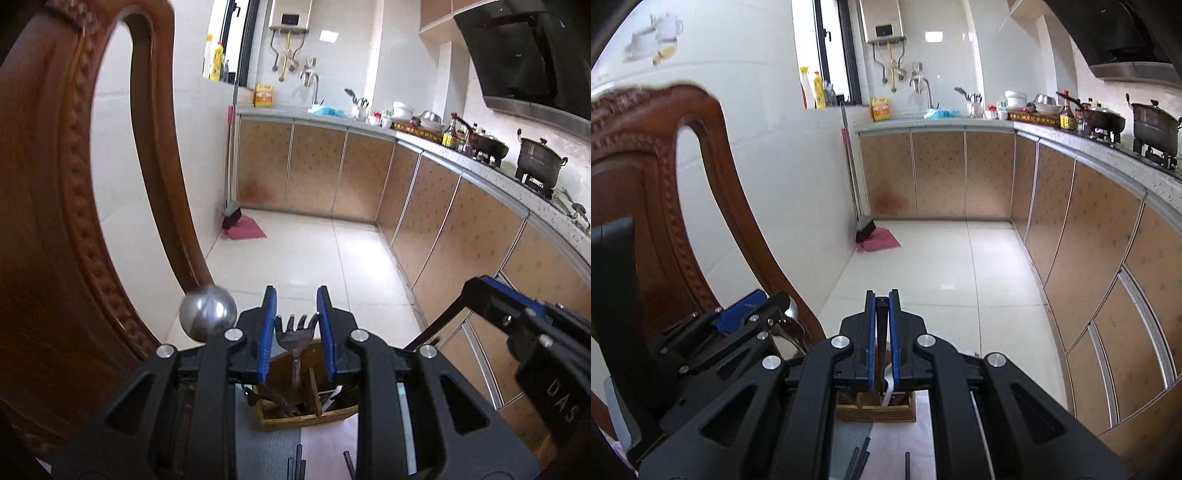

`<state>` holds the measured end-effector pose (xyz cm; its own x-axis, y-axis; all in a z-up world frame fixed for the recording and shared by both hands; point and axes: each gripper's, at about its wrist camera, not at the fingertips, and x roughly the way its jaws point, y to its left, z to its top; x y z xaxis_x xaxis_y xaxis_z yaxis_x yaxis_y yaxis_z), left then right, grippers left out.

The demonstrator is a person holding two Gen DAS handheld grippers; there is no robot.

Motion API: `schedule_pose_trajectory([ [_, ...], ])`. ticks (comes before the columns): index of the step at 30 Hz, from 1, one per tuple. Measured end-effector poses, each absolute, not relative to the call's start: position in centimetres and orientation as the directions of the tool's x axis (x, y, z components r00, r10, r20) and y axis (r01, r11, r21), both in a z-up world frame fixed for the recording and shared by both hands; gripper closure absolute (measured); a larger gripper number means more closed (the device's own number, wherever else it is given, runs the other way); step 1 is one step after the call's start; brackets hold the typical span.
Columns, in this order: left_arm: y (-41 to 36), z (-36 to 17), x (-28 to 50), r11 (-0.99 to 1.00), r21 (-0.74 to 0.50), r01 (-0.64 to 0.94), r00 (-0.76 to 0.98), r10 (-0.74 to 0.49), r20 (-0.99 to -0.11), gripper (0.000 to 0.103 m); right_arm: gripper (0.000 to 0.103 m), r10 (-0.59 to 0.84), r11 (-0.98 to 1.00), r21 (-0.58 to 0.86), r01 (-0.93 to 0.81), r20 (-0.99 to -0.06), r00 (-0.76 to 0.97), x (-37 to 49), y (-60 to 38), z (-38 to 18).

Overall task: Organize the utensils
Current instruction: 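Carry the fork with the left gripper into the holder while the right gripper drops the chopsticks in, then move both grippers back down to the remaining black chopsticks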

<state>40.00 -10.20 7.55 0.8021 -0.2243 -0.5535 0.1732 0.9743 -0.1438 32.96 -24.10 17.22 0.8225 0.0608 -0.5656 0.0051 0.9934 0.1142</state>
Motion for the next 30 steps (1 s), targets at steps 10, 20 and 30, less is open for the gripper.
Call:
schedule_pose_trajectory([
  [10, -10.4, 3.4, 41.1, 0.981, -0.113, 0.157, 0.765, -0.193, -0.615, 0.077, 0.095, 0.036, 0.998, 0.055, 0.0, -0.662, 0.748, 34.9, -23.0, 12.1],
  [20, -7.8, 4.4, 35.3, 0.99, -0.105, 0.094, 0.786, -0.139, -0.602, 0.045, 0.051, 0.041, 0.996, 0.088, 0.016, -0.61, 0.792, 28.8, -25.6, 14.0],
  [30, -9.2, -12.7, 29.0, 0.981, -0.06, 0.186, 0.442, -0.138, -0.887, 0.059, 0.051, 0.032, 0.992, 0.081, 0.092, -0.895, 0.444, 22.5, -27.8, -2.7],
])
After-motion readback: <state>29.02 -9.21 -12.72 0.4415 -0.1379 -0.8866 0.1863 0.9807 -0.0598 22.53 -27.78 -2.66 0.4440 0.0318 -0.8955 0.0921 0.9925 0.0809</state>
